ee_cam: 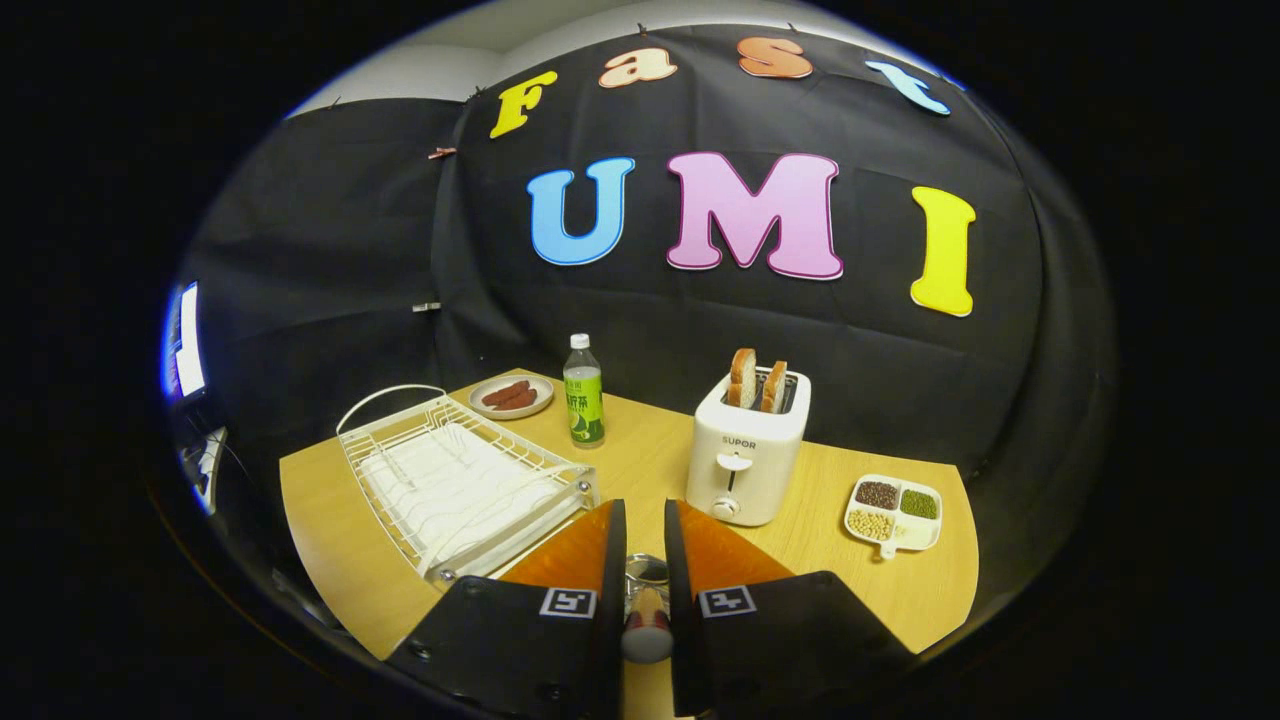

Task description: Take the plate from the dish rack, then take the spoon from the basket and place it into the plate.

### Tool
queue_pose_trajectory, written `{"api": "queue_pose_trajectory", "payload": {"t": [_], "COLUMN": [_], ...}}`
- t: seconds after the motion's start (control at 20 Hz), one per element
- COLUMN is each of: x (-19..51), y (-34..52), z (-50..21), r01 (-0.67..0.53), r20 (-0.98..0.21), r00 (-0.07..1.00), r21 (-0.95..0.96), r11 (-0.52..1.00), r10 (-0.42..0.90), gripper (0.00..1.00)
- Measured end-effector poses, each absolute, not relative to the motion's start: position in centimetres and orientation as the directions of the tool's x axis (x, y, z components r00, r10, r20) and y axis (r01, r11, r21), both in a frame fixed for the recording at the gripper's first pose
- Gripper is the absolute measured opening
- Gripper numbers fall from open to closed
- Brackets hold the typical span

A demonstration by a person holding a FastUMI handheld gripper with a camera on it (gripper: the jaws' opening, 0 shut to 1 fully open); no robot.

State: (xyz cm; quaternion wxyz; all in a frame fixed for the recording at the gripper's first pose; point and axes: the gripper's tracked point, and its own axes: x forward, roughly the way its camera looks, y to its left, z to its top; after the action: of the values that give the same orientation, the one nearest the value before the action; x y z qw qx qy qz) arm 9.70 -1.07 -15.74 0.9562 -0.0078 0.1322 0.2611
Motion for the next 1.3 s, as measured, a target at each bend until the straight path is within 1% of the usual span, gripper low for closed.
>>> {"api": "queue_pose_trajectory", "payload": {"t": [0.3,0.55,0.9,1.3], "x": [7.1,2.6,-2.6,-5.4], "y": [-0.7,1.0,4.8,5.9], "z": [-10.3,-10.1,-16.6,-25.4], "r01": [-0.537,-0.603,-0.685,-0.743], "r20": [-0.212,-0.237,-0.349,-0.485], "r00": [0.805,0.730,0.591,0.504], "r21": [0.137,0.219,0.260,0.179], "r11": [0.833,0.767,0.681,0.645], "r10": [0.554,0.641,0.727,0.715], "gripper": [0.22,0.22,0.22,0.23]}}
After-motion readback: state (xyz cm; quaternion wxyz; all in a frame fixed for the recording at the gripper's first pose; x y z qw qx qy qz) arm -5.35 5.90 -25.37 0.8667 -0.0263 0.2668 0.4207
